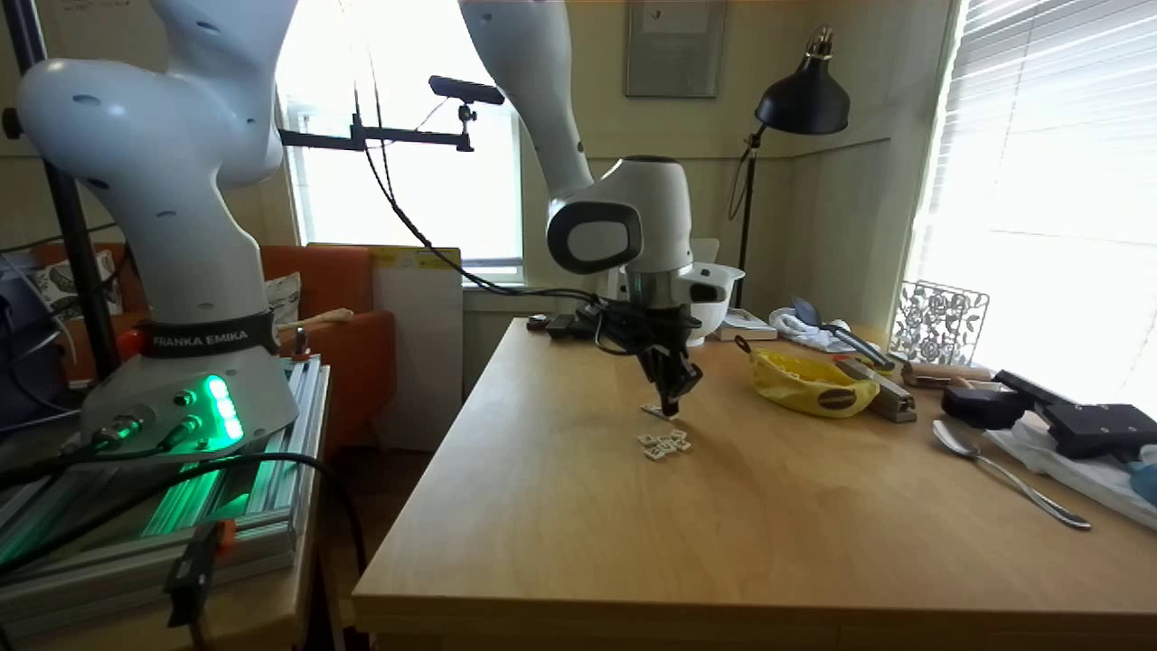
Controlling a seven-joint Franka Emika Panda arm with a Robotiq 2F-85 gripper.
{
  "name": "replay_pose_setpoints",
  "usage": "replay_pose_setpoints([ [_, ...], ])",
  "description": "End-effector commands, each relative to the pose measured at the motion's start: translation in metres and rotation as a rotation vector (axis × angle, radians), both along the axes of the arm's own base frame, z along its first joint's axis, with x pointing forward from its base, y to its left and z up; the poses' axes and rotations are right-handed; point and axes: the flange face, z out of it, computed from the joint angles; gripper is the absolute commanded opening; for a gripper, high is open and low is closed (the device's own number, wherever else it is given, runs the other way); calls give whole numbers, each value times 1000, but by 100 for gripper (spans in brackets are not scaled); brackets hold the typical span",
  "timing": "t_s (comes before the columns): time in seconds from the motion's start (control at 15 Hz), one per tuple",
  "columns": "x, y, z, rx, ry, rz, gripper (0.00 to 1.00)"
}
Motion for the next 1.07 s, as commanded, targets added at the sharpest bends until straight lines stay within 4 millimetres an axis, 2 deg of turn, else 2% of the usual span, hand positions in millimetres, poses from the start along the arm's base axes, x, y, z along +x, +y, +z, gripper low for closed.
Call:
replay_pose_setpoints([
  [0.0, -8, 0, -21, 2, 56, 9, 26],
  [0.07, -7, -1, -20, 3, 55, 6, 28],
  [0.2, -7, -2, -18, 4, 51, 4, 39],
  [0.73, -3, -5, -3, 7, 24, 0, 96],
  [1.0, -2, -3, 1, 19, 18, -3, 100],
])
